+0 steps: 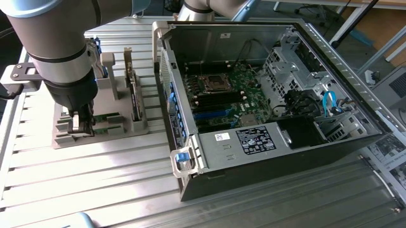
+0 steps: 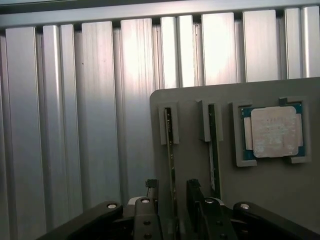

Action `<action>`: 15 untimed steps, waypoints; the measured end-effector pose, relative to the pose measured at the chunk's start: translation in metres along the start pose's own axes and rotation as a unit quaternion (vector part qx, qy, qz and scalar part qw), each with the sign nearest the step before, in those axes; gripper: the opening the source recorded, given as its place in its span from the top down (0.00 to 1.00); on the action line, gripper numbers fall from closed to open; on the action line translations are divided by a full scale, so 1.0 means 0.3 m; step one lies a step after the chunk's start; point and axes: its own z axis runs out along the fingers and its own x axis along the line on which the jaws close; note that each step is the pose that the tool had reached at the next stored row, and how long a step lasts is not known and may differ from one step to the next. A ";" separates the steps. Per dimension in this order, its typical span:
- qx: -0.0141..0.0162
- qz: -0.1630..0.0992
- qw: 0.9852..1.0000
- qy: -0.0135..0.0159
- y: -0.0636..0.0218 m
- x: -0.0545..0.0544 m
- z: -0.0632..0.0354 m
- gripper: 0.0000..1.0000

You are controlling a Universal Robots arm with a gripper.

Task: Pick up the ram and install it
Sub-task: 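Pick up the ram and move it above insertion slot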

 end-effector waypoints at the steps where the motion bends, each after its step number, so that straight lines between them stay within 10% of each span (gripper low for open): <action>1: 0.000 0.000 1.000 0.000 0.000 0.000 0.002 0.64; 15: 0.000 0.000 1.000 0.000 0.001 -0.001 0.016 0.64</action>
